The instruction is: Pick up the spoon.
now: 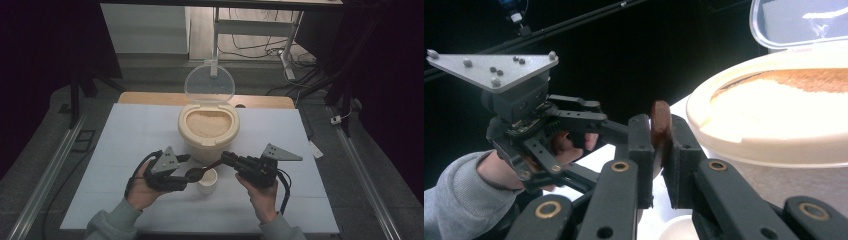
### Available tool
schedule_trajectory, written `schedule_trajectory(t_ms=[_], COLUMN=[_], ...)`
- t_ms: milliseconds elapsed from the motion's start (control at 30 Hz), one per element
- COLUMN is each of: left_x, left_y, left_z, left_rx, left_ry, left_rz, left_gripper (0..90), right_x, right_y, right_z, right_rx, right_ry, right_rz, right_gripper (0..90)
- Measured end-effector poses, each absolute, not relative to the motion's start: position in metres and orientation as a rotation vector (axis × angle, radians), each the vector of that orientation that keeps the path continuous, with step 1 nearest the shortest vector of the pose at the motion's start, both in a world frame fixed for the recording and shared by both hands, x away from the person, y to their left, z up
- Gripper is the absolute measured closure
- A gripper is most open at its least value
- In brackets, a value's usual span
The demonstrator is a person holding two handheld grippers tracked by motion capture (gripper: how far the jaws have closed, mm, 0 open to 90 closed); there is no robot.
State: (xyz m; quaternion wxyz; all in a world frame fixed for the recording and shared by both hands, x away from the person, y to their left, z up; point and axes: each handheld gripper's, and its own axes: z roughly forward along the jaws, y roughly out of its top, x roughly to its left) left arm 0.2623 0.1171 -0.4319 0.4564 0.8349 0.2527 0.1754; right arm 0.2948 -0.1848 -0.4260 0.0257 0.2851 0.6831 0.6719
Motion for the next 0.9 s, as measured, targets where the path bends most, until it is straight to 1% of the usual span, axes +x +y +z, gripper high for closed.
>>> schedule_trajectory(t_ms=[100, 133, 300, 600, 733, 900], left_x=[0.257, 0.256, 0.247, 0.239, 0.236, 0.235], left_y=[0.132, 0.136, 0.164, 0.218, 0.232, 0.240], left_z=[-0.436, -0.438, -0.454, -0.489, -0.496, -0.501], left_rx=[2.039, 2.042, 2.049, 2.020, 2.001, 1.997], left_ry=[0.659, 0.667, 0.732, 0.919, 0.966, 0.988], left_rz=[0.413, 0.406, 0.395, 0.379, 0.378, 0.377], left_gripper=[35.2, 32.6, 28.6, 24.6, 23.9, 22.5], right_x=[0.296, 0.296, 0.297, 0.297, 0.298, 0.299], right_y=[-0.188, -0.192, -0.201, -0.215, -0.221, -0.233], right_z=[-0.427, -0.427, -0.422, -0.412, -0.410, -0.404], right_rx=[0.885, 0.890, 0.886, 0.851, 0.852, 0.854], right_ry=[2.094, 2.083, 2.041, 1.985, 1.964, 1.913], right_rz=[2.077, 2.083, 2.087, 2.079, 2.083, 2.081], right_gripper=[83.0, 83.0, 83.0, 83.0, 83.1, 83.0])
